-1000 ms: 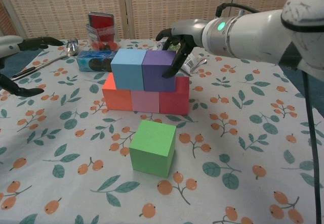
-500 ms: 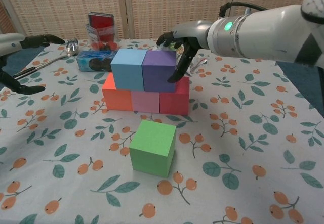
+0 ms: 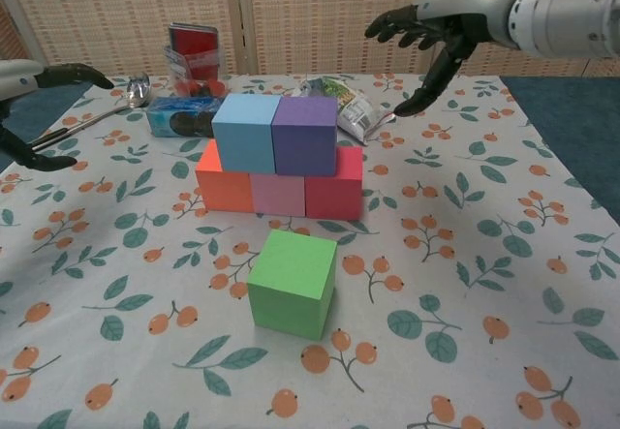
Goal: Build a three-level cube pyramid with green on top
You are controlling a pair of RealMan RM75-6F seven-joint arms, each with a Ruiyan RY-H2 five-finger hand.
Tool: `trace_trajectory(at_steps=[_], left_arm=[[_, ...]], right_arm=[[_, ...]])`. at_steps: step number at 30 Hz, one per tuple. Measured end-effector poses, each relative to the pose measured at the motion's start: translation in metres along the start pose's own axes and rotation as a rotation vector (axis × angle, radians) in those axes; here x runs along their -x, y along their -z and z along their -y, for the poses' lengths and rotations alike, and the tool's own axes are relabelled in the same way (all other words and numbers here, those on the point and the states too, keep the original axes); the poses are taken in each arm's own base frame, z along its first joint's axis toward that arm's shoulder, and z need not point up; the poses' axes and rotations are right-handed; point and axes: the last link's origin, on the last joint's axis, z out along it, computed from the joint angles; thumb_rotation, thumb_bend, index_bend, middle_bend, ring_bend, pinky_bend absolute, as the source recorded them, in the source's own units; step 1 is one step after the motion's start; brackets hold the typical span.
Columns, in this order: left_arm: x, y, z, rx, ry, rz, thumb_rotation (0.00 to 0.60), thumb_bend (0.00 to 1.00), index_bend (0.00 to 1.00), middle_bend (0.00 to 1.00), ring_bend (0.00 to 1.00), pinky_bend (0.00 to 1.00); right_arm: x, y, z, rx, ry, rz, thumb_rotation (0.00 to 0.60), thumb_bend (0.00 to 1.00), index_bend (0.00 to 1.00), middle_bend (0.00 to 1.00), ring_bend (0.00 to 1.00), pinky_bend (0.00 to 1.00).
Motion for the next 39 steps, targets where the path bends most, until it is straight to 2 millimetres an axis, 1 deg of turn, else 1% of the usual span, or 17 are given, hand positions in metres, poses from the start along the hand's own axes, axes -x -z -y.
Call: trace_trajectory(at_steps=[2,4,6,7,8,9,11,15,18,21,24,27,29,32,35,39], left_arm=[[0.004,-0.002,0.001,-0.013,0.007,0.011,0.6,0.29,0.17,0.0,0.0,0.08],[0.008,-0.004,0.002,-0.017,0.013,0.02,0.6,0.3,0.12,0.01,0.0,0.09],[0.011,-0.003,0.002,-0.013,0.01,0.032,0.6,0.3,0.07,0.0,0.0,0.09],[0.011,-0.003,0.002,-0.013,0.008,0.033,0.6,0.29,0.07,0.0,0.0,0.09],[0.011,-0.003,0.002,-0.014,0.007,0.03,0.6,0.29,0.06,0.0,0.0,0.09],[0.011,-0.003,0.003,-0.017,0.005,0.025,0.6,0.29,0.06,0.0,0.0,0.09],[0.009,-0.002,0.004,-0.027,0.001,0.006,0.6,0.29,0.06,0.0,0.0,0.09],[0.006,0.004,0.009,-0.058,0.016,-0.021,0.6,0.29,0.05,0.0,0.0,0.09],[0.004,0.009,0.012,-0.076,0.031,-0.035,0.6,0.29,0.05,0.0,0.0,0.09],[0.003,0.014,0.014,-0.09,0.045,-0.043,0.6,0.29,0.04,0.0,0.0,0.09],[0.002,0.018,0.015,-0.099,0.054,-0.049,0.6,0.29,0.04,0.0,0.0,0.09],[0.003,0.022,0.015,-0.109,0.069,-0.053,0.6,0.29,0.03,0.0,0.0,0.09],[0.003,0.023,0.015,-0.112,0.072,-0.053,0.6,0.29,0.03,0.0,0.0,0.09],[0.003,0.024,0.015,-0.115,0.077,-0.053,0.6,0.3,0.02,0.0,0.0,0.09],[0.002,0.027,0.015,-0.12,0.082,-0.054,0.6,0.31,0.02,0.0,0.0,0.09],[0.002,0.03,0.016,-0.127,0.087,-0.05,0.6,0.31,0.0,0.0,0.0,0.09]], right_arm=[[0.001,0.004,-0.01,0.01,-0.012,0.002,0.6,0.0,0.0,0.0,0.0,0.0],[0.004,0.008,-0.02,0.015,-0.025,0.006,0.6,0.0,0.0,0.01,0.0,0.0],[0.007,0.013,-0.027,0.008,-0.036,0.01,0.6,0.0,0.0,0.07,0.0,0.01],[0.009,0.015,-0.029,0.001,-0.042,0.012,0.6,0.0,0.0,0.12,0.0,0.05],[0.01,0.018,-0.03,-0.009,-0.046,0.014,0.6,0.0,0.01,0.14,0.0,0.08],[0.012,0.022,-0.031,-0.026,-0.045,0.018,0.6,0.0,0.02,0.16,0.01,0.14],[0.016,0.03,-0.031,-0.057,-0.035,0.025,0.6,0.0,0.04,0.18,0.02,0.21],[0.025,0.057,-0.031,-0.139,-0.018,0.055,0.6,0.0,0.05,0.19,0.02,0.22],[0.031,0.078,-0.031,-0.182,-0.041,0.094,0.6,0.0,0.05,0.19,0.02,0.22],[0.036,0.093,-0.031,-0.211,-0.079,0.14,0.6,0.0,0.05,0.19,0.03,0.24],[0.045,0.102,-0.027,-0.243,-0.1,0.205,0.6,0.0,0.05,0.19,0.04,0.24],[0.057,0.103,-0.02,-0.285,-0.087,0.272,0.6,0.0,0.03,0.19,0.04,0.25],[0.066,0.101,-0.013,-0.32,-0.072,0.308,0.6,0.0,0.02,0.19,0.04,0.25],[0.073,0.095,-0.006,-0.352,-0.052,0.326,0.6,0.0,0.0,0.16,0.04,0.25],[0.085,0.084,0.004,-0.388,-0.019,0.347,0.6,0.0,0.0,0.13,0.04,0.26],[0.104,0.062,0.024,-0.421,0.014,0.346,0.6,0.0,0.0,0.06,0.01,0.25]])
